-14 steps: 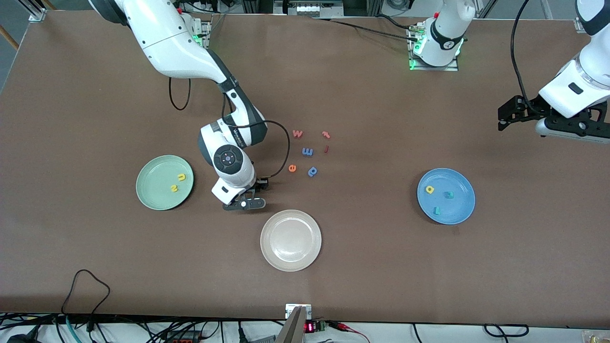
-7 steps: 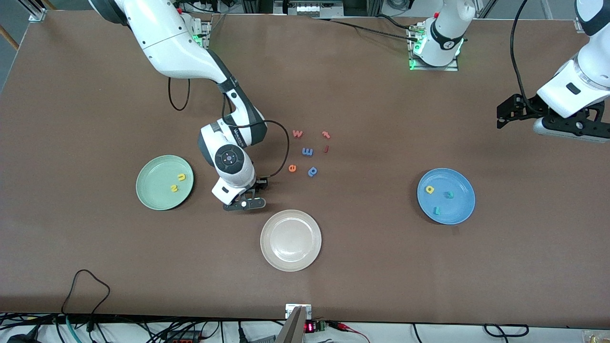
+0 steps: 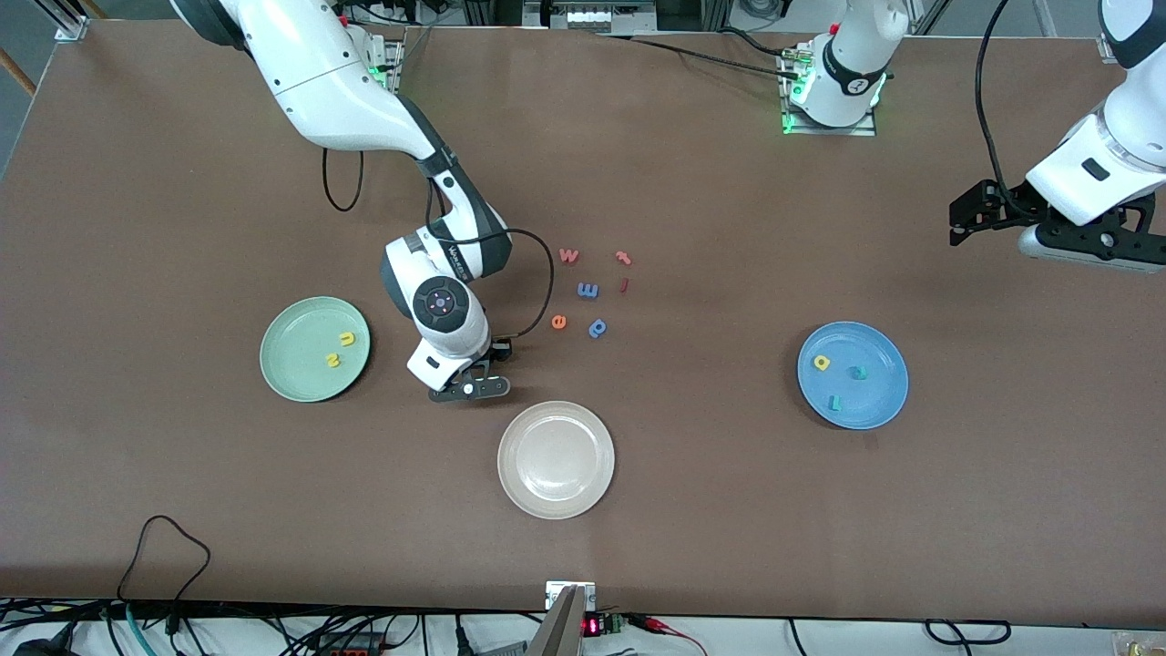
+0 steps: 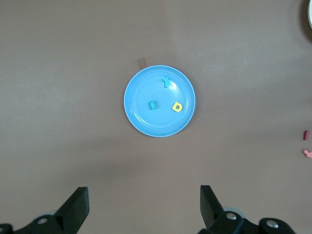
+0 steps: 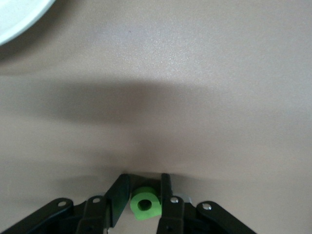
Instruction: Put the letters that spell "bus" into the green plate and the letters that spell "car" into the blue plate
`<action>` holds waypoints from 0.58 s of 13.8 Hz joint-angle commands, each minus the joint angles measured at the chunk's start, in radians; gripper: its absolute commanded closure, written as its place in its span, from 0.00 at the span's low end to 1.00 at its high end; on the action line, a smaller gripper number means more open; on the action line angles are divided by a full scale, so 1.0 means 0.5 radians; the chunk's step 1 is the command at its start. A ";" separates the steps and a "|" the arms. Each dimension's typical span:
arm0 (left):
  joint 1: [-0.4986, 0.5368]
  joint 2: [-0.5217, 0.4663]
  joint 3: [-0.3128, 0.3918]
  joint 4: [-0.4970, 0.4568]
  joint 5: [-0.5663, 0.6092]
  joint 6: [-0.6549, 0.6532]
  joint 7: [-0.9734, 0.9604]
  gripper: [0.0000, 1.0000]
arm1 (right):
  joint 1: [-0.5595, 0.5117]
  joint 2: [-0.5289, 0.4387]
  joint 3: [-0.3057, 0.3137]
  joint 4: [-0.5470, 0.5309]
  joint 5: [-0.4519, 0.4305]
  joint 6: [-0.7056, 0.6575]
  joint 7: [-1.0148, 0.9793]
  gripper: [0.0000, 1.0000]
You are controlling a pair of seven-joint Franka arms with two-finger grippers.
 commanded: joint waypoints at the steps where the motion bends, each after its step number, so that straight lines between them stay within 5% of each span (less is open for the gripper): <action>1: -0.015 -0.034 0.002 -0.002 0.033 -0.042 -0.002 0.00 | 0.021 0.015 -0.008 -0.061 -0.026 -0.009 0.039 0.85; 8: -0.015 -0.044 0.002 -0.002 0.033 -0.095 -0.002 0.00 | -0.013 -0.165 -0.023 -0.049 -0.020 -0.223 -0.019 0.88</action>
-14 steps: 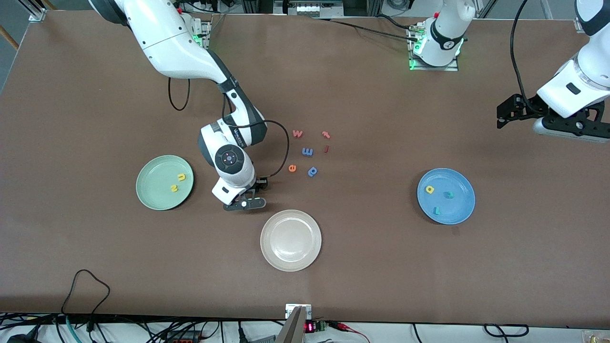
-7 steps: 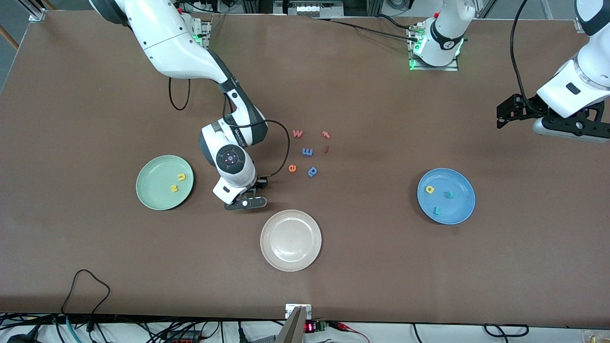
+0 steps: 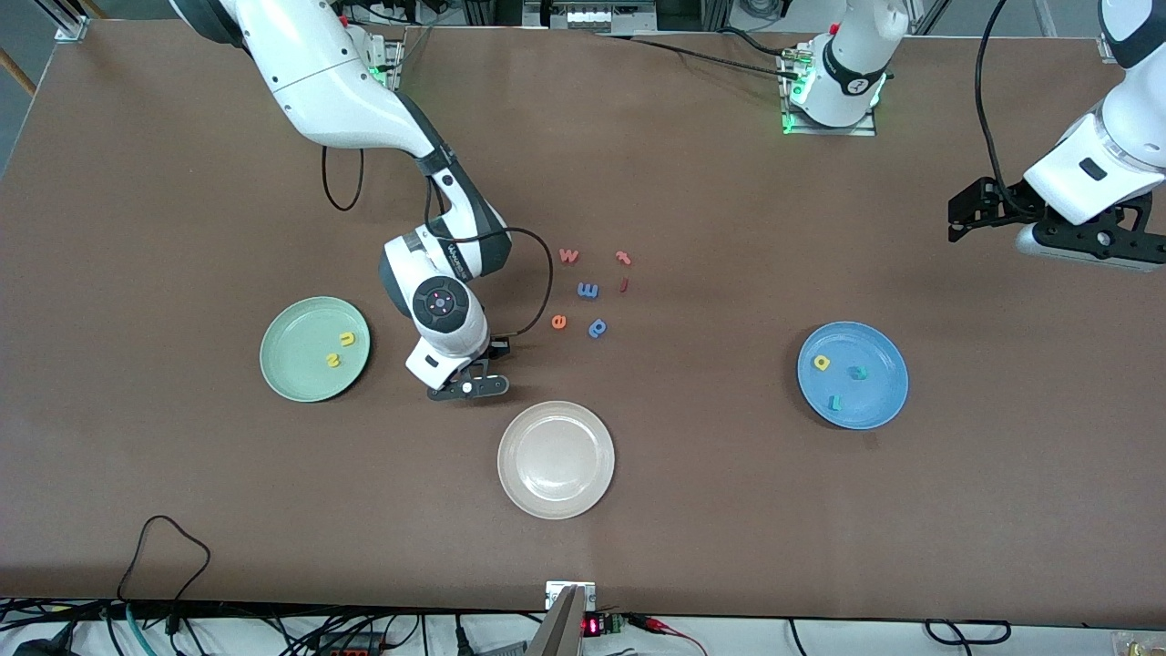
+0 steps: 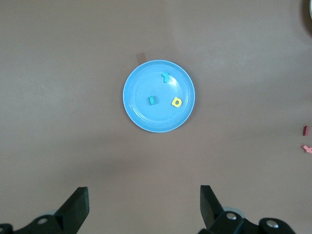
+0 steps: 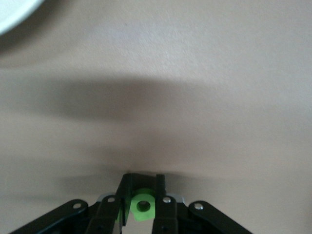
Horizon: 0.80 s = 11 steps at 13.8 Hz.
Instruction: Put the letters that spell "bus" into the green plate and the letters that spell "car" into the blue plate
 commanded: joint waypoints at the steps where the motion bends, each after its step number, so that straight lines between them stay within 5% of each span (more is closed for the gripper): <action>1: -0.015 -0.041 0.002 0.000 0.033 -0.046 0.001 0.00 | -0.038 -0.170 -0.032 -0.046 -0.028 -0.185 -0.024 0.88; 11: -0.027 -0.035 -0.001 0.047 0.036 -0.082 0.001 0.00 | -0.477 -0.381 -0.136 -0.361 -0.096 -0.254 -0.558 0.87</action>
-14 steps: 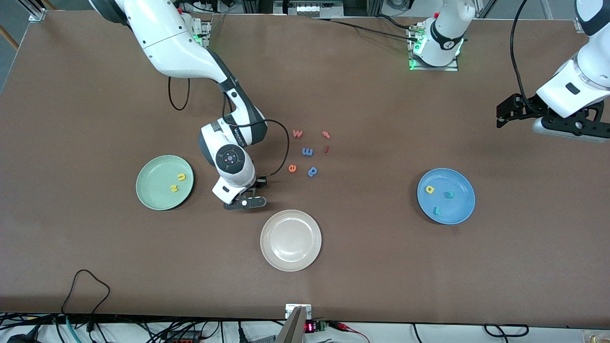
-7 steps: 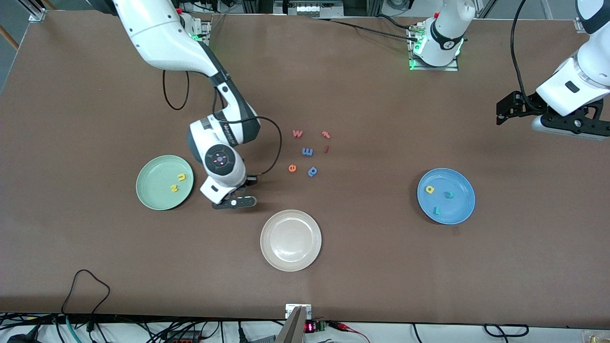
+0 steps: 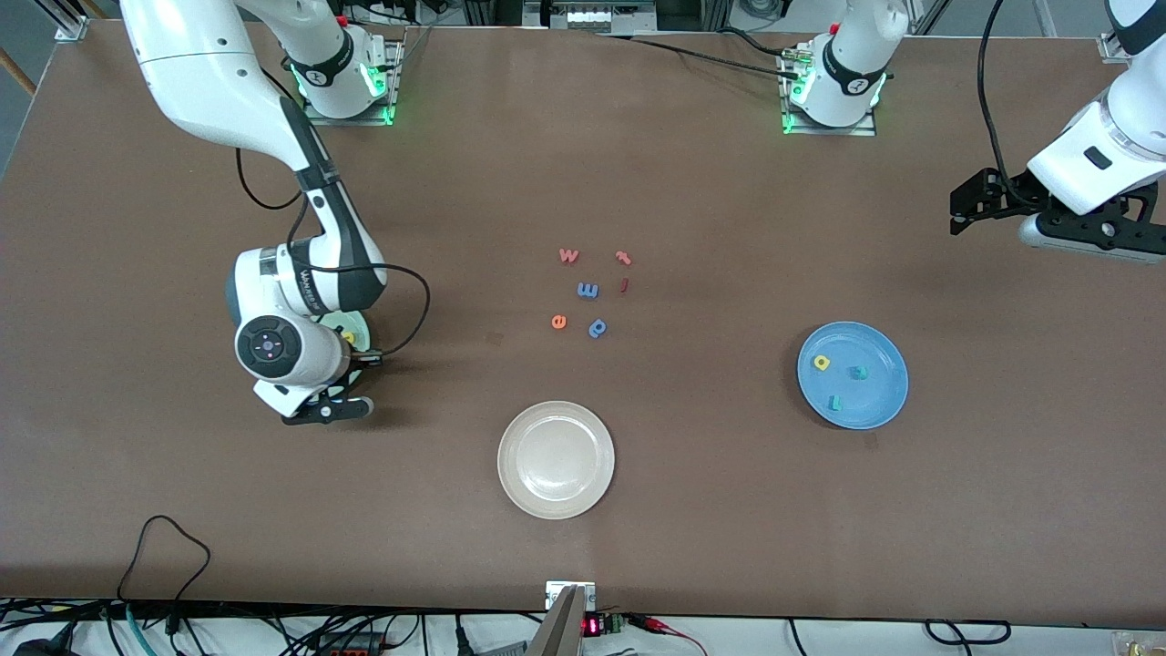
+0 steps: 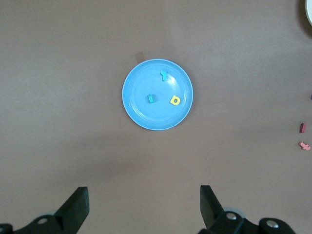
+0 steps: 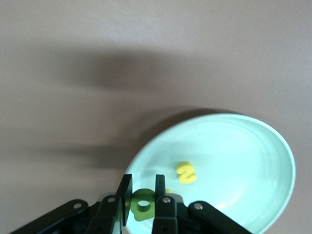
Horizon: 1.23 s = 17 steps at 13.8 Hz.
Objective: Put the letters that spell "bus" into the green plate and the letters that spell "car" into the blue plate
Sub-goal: 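Carry the green d onto the green plate and open the right gripper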
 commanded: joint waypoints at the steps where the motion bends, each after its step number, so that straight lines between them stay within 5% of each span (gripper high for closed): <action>1: -0.018 -0.018 0.002 0.019 0.033 -0.046 -0.002 0.00 | -0.067 -0.167 0.022 -0.274 -0.073 0.135 -0.049 0.86; 7: -0.018 -0.015 0.002 0.019 0.036 -0.046 -0.002 0.00 | -0.294 -0.306 0.019 -0.597 -0.113 0.430 -0.289 0.83; 8: -0.018 -0.015 0.002 0.019 0.036 -0.046 -0.005 0.00 | -0.297 -0.299 0.019 -0.628 -0.110 0.497 -0.289 0.75; 10: -0.018 -0.011 0.002 0.019 0.036 -0.043 -0.005 0.00 | -0.306 -0.290 0.019 -0.616 -0.089 0.522 -0.249 0.00; 17: -0.021 -0.011 0.002 0.019 0.036 -0.043 -0.005 0.00 | -0.196 -0.486 0.034 -0.086 -0.073 -0.151 0.193 0.00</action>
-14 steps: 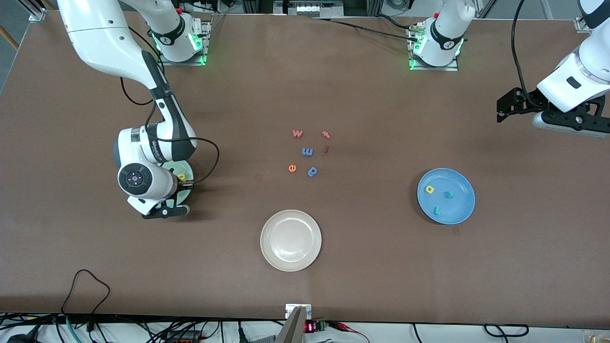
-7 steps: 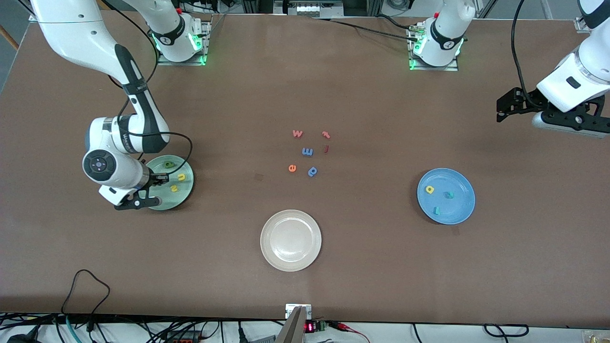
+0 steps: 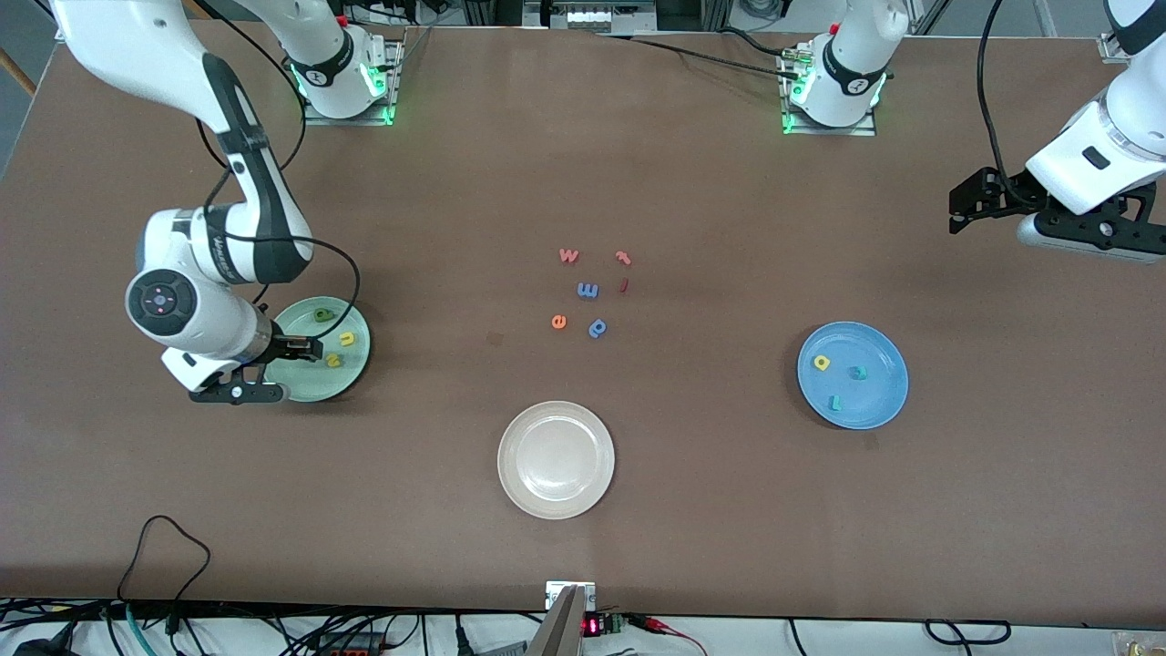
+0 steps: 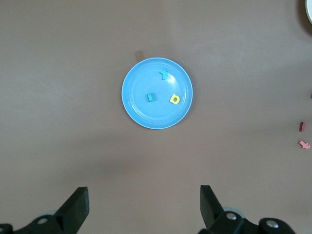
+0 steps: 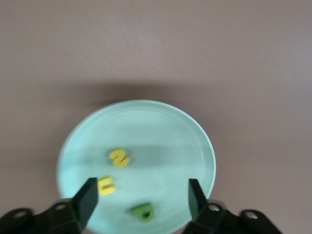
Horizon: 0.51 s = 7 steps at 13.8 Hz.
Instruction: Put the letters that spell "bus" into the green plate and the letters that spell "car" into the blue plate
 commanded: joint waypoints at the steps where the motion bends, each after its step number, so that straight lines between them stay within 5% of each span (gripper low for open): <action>1: -0.018 -0.011 0.002 0.022 0.036 -0.033 -0.005 0.00 | 0.028 -0.104 0.006 0.283 0.006 -0.382 0.092 0.00; 4: -0.018 -0.011 0.002 0.019 0.036 -0.033 -0.005 0.00 | 0.022 -0.154 -0.003 0.636 0.003 -0.751 0.089 0.00; 7: -0.021 -0.011 0.002 0.019 0.036 -0.033 -0.005 0.00 | -0.036 -0.221 -0.073 0.771 0.046 -0.829 0.065 0.00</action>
